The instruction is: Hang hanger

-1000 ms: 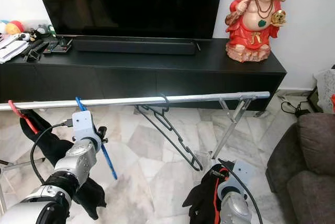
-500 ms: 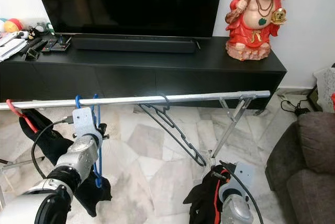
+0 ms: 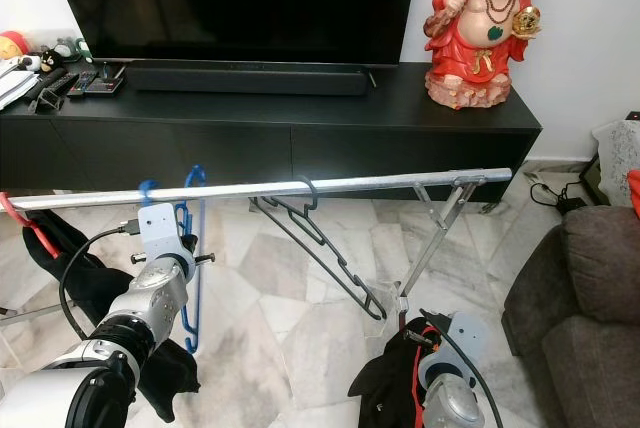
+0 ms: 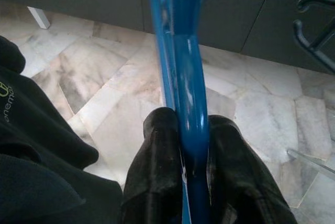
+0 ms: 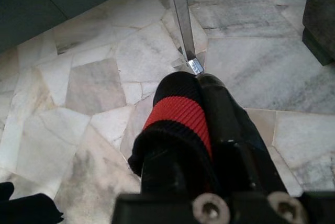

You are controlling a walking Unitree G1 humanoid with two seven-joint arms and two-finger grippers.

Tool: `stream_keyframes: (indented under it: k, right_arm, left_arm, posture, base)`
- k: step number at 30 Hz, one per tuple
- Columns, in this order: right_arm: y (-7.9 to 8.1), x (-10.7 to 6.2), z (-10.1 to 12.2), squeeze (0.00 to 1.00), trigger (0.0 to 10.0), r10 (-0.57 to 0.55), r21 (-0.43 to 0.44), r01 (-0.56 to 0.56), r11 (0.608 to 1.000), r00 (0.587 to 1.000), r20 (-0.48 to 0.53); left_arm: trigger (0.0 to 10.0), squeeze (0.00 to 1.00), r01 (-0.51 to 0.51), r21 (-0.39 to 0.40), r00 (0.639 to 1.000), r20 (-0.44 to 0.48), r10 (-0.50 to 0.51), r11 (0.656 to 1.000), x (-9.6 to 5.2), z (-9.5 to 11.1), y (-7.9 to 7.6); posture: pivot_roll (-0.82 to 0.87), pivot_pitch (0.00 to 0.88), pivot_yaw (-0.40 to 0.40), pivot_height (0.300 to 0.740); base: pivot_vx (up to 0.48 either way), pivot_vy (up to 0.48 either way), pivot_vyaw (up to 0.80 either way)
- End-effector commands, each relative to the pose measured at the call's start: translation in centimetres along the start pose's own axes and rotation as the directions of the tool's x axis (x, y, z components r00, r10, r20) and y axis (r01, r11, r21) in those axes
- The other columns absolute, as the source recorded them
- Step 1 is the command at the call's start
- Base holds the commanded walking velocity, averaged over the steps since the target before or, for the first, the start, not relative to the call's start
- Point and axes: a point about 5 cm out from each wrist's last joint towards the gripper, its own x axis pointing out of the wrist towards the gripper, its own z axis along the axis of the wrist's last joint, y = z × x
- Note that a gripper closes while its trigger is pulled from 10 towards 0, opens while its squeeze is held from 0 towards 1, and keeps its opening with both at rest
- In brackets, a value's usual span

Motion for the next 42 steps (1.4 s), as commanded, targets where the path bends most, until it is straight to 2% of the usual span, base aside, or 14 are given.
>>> stream_keyframes:
  k: [1,6,12,15,18,20,27,28,30,31,32,36,40,42]
  right_arm:
    - [0.0,0.0,0.4,0.0,10.0,0.001,0.008,-0.001,1.0,1.0,0.031]
    - [0.0,0.0,0.4,0.0,10.0,-0.002,0.01,0.001,1.0,1.0,0.031]
    - [-0.1,0.1,0.4,0.0,10.0,-0.005,0.011,0.004,1.0,1.0,0.027]
    - [-0.1,0.0,0.4,0.0,10.0,-0.003,0.014,0.003,1.0,1.0,0.024]
    - [-0.1,0.0,0.3,0.0,10.0,-0.002,0.015,0.002,1.0,1.0,0.023]
    - [0.0,0.1,0.3,0.0,10.0,0.002,0.012,-0.002,1.0,1.0,0.021]
    - [-0.1,0.1,0.4,0.0,10.0,0.005,0.007,-0.005,1.0,1.0,0.018]
    - [-0.2,0.1,0.3,0.0,10.0,0.003,0.007,-0.003,1.0,1.0,0.016]
    - [-0.2,0.1,0.3,0.0,10.0,0.001,0.006,-0.001,1.0,1.0,0.014]
    - [-0.2,0.1,0.3,0.0,10.0,0.001,0.006,-0.001,1.0,1.0,0.014]
    - [-0.3,0.0,0.2,0.0,10.0,-0.001,0.004,0.001,1.0,1.0,0.006]
    - [-0.5,-0.1,-0.2,0.0,10.0,-0.01,0.006,0.01,1.0,1.0,-0.011]
    - [-0.4,-0.1,-0.3,0.0,10.0,-0.01,0.009,0.01,1.0,1.0,-0.013]
    - [-0.4,-0.2,-0.4,0.0,10.0,-0.012,0.012,0.012,1.0,1.0,-0.016]
  left_arm:
    - [0.0,0.0,-0.016,0.012,1.0,-0.022,0.017,1.0,-0.1,-0.7,0.4]
    - [0.0,0.0,-0.003,0.013,1.0,0.024,0.003,1.0,-0.1,-0.2,0.6]
    - [0.0,0.0,0.111,0.07,0.991,0.066,-0.116,0.991,-0.6,-0.3,0.0]
    - [0.0,0.0,0.175,0.198,0.965,0.162,-0.208,0.964,-2.0,-0.7,-0.1]
    - [0.0,0.0,0.17,0.213,0.96,0.185,-0.211,0.962,-2.4,-0.8,0.1]
    - [0.0,0.0,0.174,0.224,0.945,0.235,-0.226,0.959,-3.6,-0.7,0.7]
    - [0.0,0.0,0.203,0.277,0.939,0.218,-0.267,0.939,-5.9,-2.8,2.1]
    - [1.1,0.0,0.204,0.283,0.943,0.201,-0.266,0.937,-6.4,-3.5,2.5]
    - [6.2,0.0,0.195,0.299,0.953,0.169,-0.253,0.934,-7.1,-4.6,3.3]
    - [6.2,0.0,0.195,0.299,0.953,0.169,-0.253,0.934,-7.1,-4.6,3.3]
    - [10.0,0.0,0.188,0.308,0.962,0.131,-0.238,0.933,-7.8,-5.8,4.0]
    - [10.0,0.0,0.161,0.288,0.977,0.088,-0.193,0.944,-8.9,-7.4,5.2]
    - [10.0,0.0,0.183,0.345,0.973,0.074,-0.221,0.921,-9.4,-8.0,5.5]
    - [10.0,0.0,0.186,0.344,0.98,-0.004,-0.197,0.92,-9.5,-9.5,6.3]
  posture:
    - [-0.08,0.105,0.002,0.74]
    - [-0.08,0.097,0.003,0.74]
    - [-0.06,0.084,0.006,0.74]
    - [-0.06,0.078,0.008,0.74]
    - [-0.05,0.072,0.004,0.74]
    - [-0.04,0.067,-0.003,0.74]
    - [-0.04,0.068,-0.006,0.74]
    - [-0.04,0.07,-0.007,0.74]
    - [-0.04,0.072,-0.009,0.74]
    - [-0.04,0.072,-0.009,0.74]
    - [-0.04,0.073,-0.009,0.74]
    - [-0.04,0.071,-0.005,0.74]
    - [-0.04,0.067,0.001,0.74]
    - [-0.04,0.061,0.004,0.74]
  base:
    - [0.0,0.0,0.0]
    - [0.0,0.0,0.0]
    - [0.0,0.0,0.0]
    - [0.0,0.0,0.0]
    - [0.0,0.0,0.0]
    - [0.0,0.0,0.0]
    - [0.0,0.0,0.0]
    - [0.0,0.0,0.0]
    - [0.0,0.0,0.0]
    - [0.0,0.0,0.0]
    - [0.0,0.0,0.0]
    - [0.0,0.0,0.0]
    - [0.0,0.0,0.0]
    - [0.0,0.0,0.0]
